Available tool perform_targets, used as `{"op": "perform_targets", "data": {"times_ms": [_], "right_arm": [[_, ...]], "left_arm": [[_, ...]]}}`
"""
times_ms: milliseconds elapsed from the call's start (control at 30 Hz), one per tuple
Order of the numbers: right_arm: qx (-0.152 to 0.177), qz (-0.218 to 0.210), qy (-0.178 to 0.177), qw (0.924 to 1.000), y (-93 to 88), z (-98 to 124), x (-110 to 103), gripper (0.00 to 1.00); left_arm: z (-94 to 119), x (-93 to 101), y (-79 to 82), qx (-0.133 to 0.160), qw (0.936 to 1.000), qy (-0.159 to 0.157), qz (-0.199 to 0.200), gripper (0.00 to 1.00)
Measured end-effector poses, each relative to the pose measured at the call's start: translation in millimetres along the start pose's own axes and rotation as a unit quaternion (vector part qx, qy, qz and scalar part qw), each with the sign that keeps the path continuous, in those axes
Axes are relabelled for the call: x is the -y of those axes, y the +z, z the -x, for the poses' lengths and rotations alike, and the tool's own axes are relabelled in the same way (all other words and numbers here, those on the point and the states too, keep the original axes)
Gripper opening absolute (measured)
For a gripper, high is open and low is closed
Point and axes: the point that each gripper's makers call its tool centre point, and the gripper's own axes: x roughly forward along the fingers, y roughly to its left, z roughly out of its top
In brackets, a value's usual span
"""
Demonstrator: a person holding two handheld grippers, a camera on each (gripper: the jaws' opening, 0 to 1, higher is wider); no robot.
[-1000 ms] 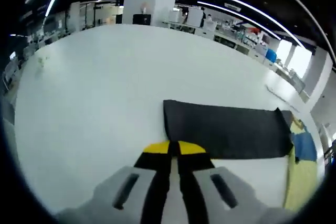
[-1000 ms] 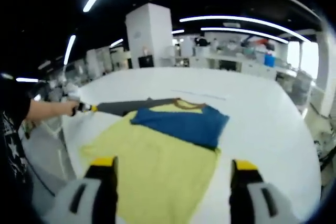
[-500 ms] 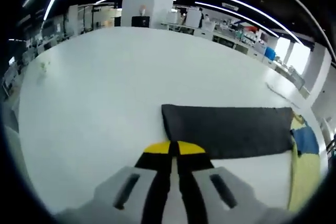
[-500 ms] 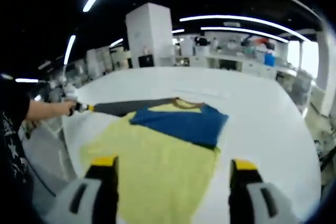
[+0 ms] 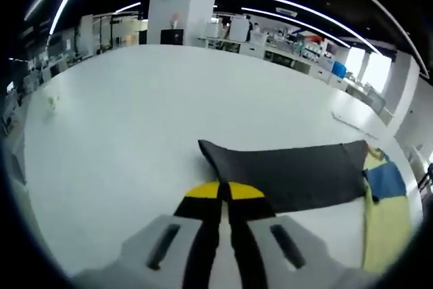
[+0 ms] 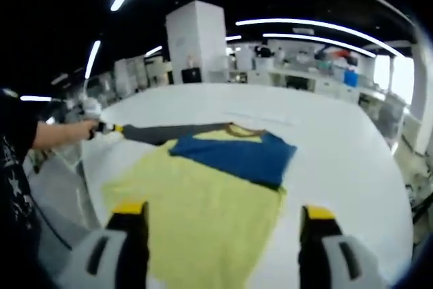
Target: Fold the garment on the visible template until the final outline fits inside the template.
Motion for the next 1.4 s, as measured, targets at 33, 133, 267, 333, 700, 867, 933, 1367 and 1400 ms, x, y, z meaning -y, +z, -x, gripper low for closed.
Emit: {"op": "perform_targets", "data": {"times_ms": [33, 133, 267, 333, 700, 867, 933, 1367, 1400], "right_arm": [[0.000, 0.000, 0.001, 1.0000, -0.3, 0.2, -0.5, 0.94], [-0.004, 0.000, 0.003, 1.0000, -3.7, 0.5, -1.3, 0.94], [0.000, -0.003, 0.006, 1.0000, -6.2, 1.8, -3.7, 0.94], [-0.001, -0.004, 0.006, 1.0000, -7.7, 2.2, -5.0, 0.94], [0.005, -0.006, 0.015, 0.9999, -10.4, 5.4, -11.7, 0.94], [0.006, 0.001, 0.023, 0.9997, -13.4, 8.5, -16.1, 0.94], [0.007, 0.002, 0.027, 0.9996, -13.0, 10.0, -18.4, 0.94], [0.005, 0.010, 0.037, 0.9993, -18.3, 16.8, -23.9, 0.94], [0.005, 0.008, 0.035, 0.9993, -18.7, 17.2, -23.4, 0.95]], "left_arm": [[1.1, 3.0, 3.1, 0.003, 1.0000, -0.005, -0.004, 0.00], [3.4, 10.1, 8.8, 0.007, 0.9997, -0.018, -0.012, 0.00], [11.4, 30.6, 16.3, 0.016, 0.9990, -0.040, -0.013, 0.00], [17.1, 42.3, 19.7, 0.019, 0.9984, -0.047, -0.024, 0.00], [25.0, 89.0, 51.1, 0.044, 0.9924, -0.106, -0.044, 0.00], [31.6, 121.7, 68.1, 0.059, 0.9867, -0.140, -0.057, 0.00], [34.3, 135.3, 72.6, 0.062, 0.9846, -0.151, -0.063, 0.00], [49.8, 215.9, 95.7, 0.097, 0.9686, -0.225, -0.038, 0.00], [49.3, 220.1, 97.0, 0.099, 0.9675, -0.230, -0.036, 0.00]]}}
